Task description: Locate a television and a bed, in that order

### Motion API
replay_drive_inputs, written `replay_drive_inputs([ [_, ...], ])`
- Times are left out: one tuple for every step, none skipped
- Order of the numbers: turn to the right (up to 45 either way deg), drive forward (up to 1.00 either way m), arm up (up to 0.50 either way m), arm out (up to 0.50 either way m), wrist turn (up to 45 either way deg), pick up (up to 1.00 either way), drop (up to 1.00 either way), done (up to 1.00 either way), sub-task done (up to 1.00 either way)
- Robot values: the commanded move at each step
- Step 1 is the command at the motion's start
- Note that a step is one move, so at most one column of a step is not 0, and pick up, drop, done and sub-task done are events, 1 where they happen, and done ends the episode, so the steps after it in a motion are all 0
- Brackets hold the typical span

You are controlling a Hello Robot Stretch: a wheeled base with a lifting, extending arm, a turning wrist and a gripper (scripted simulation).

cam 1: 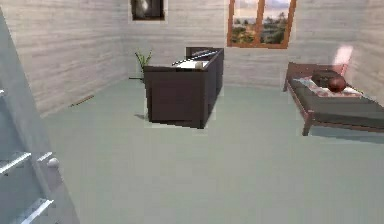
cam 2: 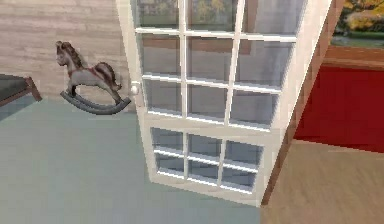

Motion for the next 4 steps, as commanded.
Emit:
replay_drive_inputs([
  [24.0,0.0,0.0,0.0,0.0,0.0,0.0,0.0,0.0],
  [0.0,0.75,0.0,0.0,0.0,0.0,0.0,0.0,0.0],
  [-45.0,0.0,0.0,0.0,0.0,0.0,0.0,0.0,0.0],
  [-27.0,0.0,0.0,0.0,0.0,0.0,0.0,0.0,0.0],
])
